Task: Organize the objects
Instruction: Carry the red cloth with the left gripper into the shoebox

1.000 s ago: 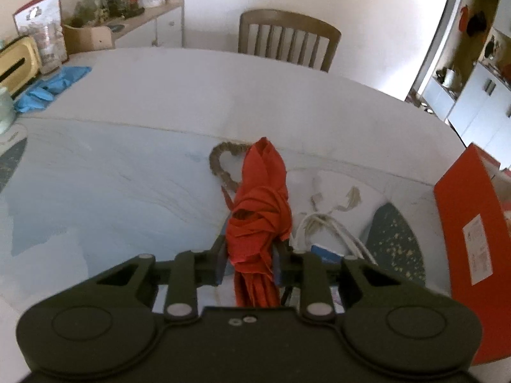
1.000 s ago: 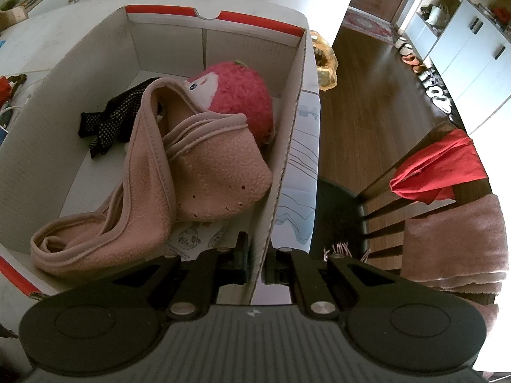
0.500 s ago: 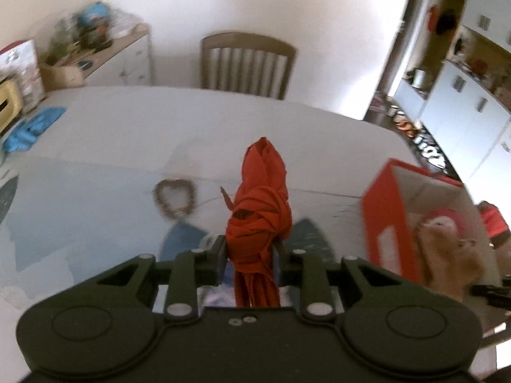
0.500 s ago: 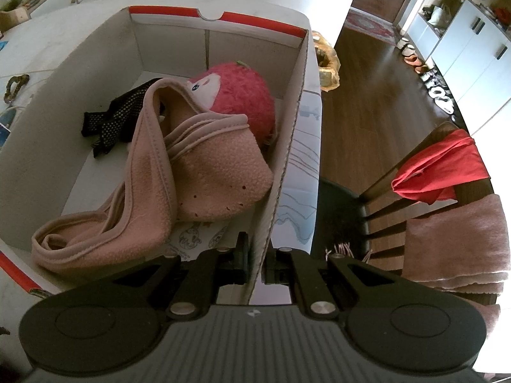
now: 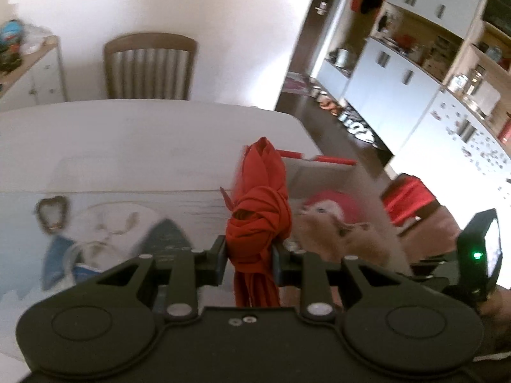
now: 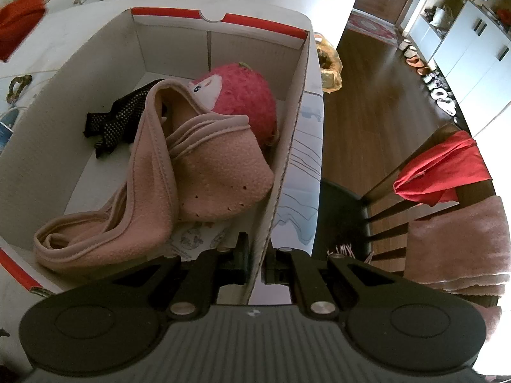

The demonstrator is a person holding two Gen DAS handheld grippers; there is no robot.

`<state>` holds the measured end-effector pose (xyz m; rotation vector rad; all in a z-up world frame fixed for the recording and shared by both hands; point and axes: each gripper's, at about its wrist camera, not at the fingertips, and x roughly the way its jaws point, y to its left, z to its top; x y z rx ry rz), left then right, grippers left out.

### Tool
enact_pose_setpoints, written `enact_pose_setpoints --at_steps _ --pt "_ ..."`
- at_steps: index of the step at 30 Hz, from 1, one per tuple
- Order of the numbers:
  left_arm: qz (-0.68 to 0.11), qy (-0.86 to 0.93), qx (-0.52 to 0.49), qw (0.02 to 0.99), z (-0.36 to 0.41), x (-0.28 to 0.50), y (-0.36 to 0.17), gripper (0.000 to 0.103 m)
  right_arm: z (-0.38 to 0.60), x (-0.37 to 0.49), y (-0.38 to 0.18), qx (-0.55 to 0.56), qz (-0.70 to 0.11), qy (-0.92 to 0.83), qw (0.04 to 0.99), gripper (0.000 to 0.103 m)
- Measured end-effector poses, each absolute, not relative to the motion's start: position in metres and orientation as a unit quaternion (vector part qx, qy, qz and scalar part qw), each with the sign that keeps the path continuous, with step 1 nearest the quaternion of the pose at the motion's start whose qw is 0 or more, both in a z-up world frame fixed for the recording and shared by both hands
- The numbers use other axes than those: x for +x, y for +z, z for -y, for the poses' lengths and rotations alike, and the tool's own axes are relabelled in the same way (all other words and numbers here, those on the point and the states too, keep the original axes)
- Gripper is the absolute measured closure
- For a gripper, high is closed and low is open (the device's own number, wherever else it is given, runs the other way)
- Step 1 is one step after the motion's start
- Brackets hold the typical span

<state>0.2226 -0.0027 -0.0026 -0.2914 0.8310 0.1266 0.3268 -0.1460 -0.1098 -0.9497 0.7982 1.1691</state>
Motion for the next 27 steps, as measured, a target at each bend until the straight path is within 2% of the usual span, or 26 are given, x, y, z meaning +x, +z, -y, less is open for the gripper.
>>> enact_pose_setpoints --at_steps 11,27 --pt "-0.409 0.023 -0.107 0.906 0.061 0.267 0.001 0.078 0.147 0.329 -0.109 -0.413 -0.355 0.522 0.656 0.096" --pt "-0.478 0.075 -0.035 0.874 0.083 0.307 -0.064 0.077 0.147 0.33 -0.11 -0.412 -0.354 0.528 0.653 0.096"
